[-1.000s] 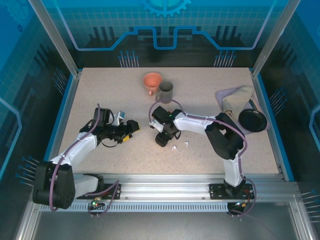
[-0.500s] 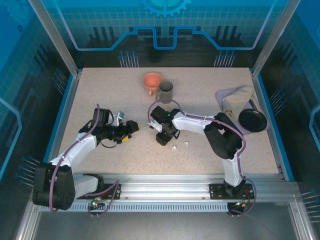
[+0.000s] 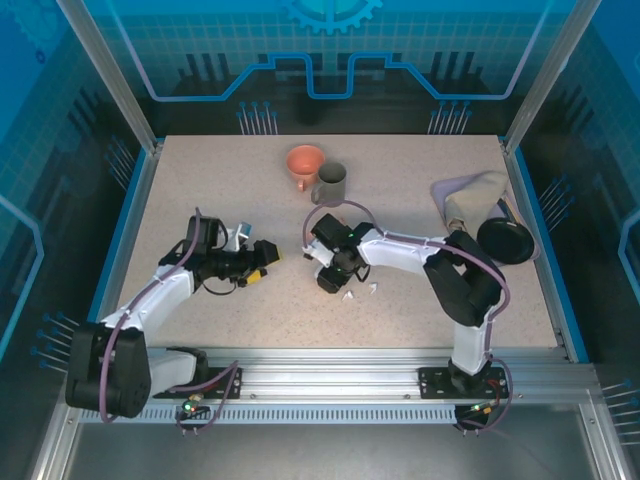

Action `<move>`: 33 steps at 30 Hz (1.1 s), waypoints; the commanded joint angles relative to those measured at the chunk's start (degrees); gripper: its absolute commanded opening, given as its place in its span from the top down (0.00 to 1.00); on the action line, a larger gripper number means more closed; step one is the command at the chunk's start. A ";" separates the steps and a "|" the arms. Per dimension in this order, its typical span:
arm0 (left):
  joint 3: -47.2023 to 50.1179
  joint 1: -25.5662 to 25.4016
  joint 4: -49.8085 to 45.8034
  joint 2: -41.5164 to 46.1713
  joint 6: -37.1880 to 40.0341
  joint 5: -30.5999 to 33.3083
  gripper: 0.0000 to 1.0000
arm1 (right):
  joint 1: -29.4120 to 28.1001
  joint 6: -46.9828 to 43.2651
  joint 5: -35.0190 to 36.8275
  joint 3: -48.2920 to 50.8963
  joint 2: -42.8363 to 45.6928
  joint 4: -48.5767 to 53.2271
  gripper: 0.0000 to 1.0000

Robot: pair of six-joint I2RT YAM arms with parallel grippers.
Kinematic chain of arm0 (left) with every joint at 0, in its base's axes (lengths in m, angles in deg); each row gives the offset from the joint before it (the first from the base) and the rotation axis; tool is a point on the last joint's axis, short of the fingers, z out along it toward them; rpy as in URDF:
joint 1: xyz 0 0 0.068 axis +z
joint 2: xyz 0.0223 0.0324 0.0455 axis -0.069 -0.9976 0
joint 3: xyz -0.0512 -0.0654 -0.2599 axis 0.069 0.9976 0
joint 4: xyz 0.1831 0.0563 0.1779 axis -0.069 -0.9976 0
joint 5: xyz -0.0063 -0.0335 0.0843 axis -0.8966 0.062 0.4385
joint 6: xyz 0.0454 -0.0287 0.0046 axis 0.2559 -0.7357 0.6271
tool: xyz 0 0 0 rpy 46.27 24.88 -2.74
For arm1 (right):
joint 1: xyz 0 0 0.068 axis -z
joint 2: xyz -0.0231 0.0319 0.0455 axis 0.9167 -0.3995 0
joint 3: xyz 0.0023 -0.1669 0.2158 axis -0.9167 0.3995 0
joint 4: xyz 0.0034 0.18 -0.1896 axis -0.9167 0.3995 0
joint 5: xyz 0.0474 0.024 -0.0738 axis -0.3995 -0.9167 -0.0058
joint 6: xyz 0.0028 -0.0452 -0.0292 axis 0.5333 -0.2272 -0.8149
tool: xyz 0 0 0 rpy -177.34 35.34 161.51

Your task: Insert the wireless bluetooth earbuds into the charging case

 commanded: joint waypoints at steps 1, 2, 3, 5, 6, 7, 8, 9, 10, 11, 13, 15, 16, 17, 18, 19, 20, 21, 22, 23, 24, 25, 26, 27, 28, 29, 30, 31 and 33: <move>1.17 0.13 4.01 -1.85 -2.19 -5.41 0.14 | 0.97 -1.91 -4.26 2.33 4.99 -3.91 0.53; 1.14 -0.01 4.87 -2.42 -2.54 -6.29 0.14 | 1.02 -2.22 -5.30 3.48 6.28 -4.97 0.53; 1.03 -0.19 5.57 -2.82 -2.89 -7.04 0.14 | 1.11 -2.36 -6.25 4.30 7.31 -5.87 0.53; 0.75 -0.86 7.10 -3.66 -3.75 -8.36 0.14 | 1.48 -2.49 -8.35 6.09 9.82 -7.79 0.53; 0.59 -1.25 8.03 -4.03 -4.07 -8.83 0.14 | 1.67 -2.59 -9.44 6.87 10.87 -8.57 0.53; 0.28 -1.80 8.86 -4.57 -4.55 -9.43 0.14 | 1.81 -2.80 -10.52 7.68 12.01 -9.45 0.53; -0.06 -2.43 9.54 -5.10 -4.75 -9.91 0.14 | 1.76 -2.93 -11.47 8.44 13.16 -10.21 0.53; -0.43 -3.08 9.69 -5.62 -4.75 -10.16 0.14 | 1.76 -3.10 -12.29 8.91 13.87 -10.75 0.53; -1.03 -3.86 9.85 -6.24 -4.71 -10.21 0.14 | 1.75 -3.26 -13.14 9.33 14.88 -11.16 0.53; -1.57 -4.81 9.98 -6.77 -4.67 -10.30 0.15 | 1.78 -3.45 -13.87 9.59 15.63 -11.47 0.53; -2.47 -6.27 10.44 -7.74 -4.61 -10.13 0.15 | 2.00 -3.55 -15.49 10.18 16.85 -12.18 0.53; -3.35 -7.67 10.83 -8.77 -4.67 -10.08 0.16 | 2.24 -3.55 -17.10 10.47 17.45 -12.56 0.53; -3.70 -8.37 11.54 -9.27 -5.03 -10.17 0.17 | 2.26 -3.55 -17.81 10.43 17.55 -12.66 0.53; -3.90 -9.00 12.42 -9.64 -5.48 -10.29 0.17 | 2.30 -3.36 -18.32 10.25 17.47 -12.59 0.53; -4.02 -9.53 13.23 -9.96 -5.94 -10.45 0.18 | 2.37 -3.20 -18.85 10.15 17.38 -12.63 0.53; -4.24 -10.08 14.33 -10.27 -6.51 -10.79 0.20 | 2.43 -3.05 -19.41 10.12 17.29 -12.83 0.53; -4.50 -10.66 14.95 -10.65 -6.90 -11.06 0.22 | 2.41 -2.65 -19.61 10.11 17.07 -13.16 0.53; -4.78 -11.16 15.00 -10.93 -6.96 -11.09 0.24 | 2.35 -2.38 -19.98 10.01 16.94 -13.36 0.53; -5.18 -11.82 15.13 -11.27 -6.93 -11.10 0.27 | 2.43 -2.06 -20.36 10.03 16.78 -13.82 0.53; -5.55 -12.37 15.07 -11.55 -6.98 -11.11 0.30 | 2.37 -1.60 -20.84 10.11 16.69 -14.49 0.53; -5.79 -12.87 15.15 -11.85 -6.98 -11.09 0.33 | 2.43 -1.28 -21.23 10.17 16.65 -15.05 0.53; -6.02 -13.28 15.08 -12.21 -6.95 -11.11 0.38 | 2.42 -0.98 -21.49 10.14 16.50 -15.54 0.53; -6.21 -13.69 15.07 -12.48 -6.91 -11.10 0.42 | 2.42 -0.82 -21.53 9.98 16.25 -15.62 0.53; -6.33 -13.90 15.12 -12.64 -6.84 -11.04 0.46 | 2.41 -0.82 -21.53 9.79 16.07 -15.42 0.53; -6.37 -14.10 14.98 -12.64 -6.82 -10.83 0.51 | 2.38 -1.01 -21.38 9.54 15.89 -15.19 0.53; -6.31 -14.10 14.77 -12.57 -6.66 -10.68 0.57 | 2.36 -1.13 -21.11 9.36 15.78 -14.93 0.53; -6.51 -14.15 14.13 -12.45 -6.21 -10.41 0.61 | 2.43 -1.25 -20.84 9.31 15.70 -14.79 0.53; -6.81 -14.10 12.95 -12.11 -5.45 -9.91 0.63 | 2.39 -1.43 -20.54 9.29 15.79 -14.62 0.53; -7.13 -14.10 11.56 -11.87 -4.59 -9.51 0.69 | 2.51 -1.61 -20.15 9.18 15.87 -14.44 0.53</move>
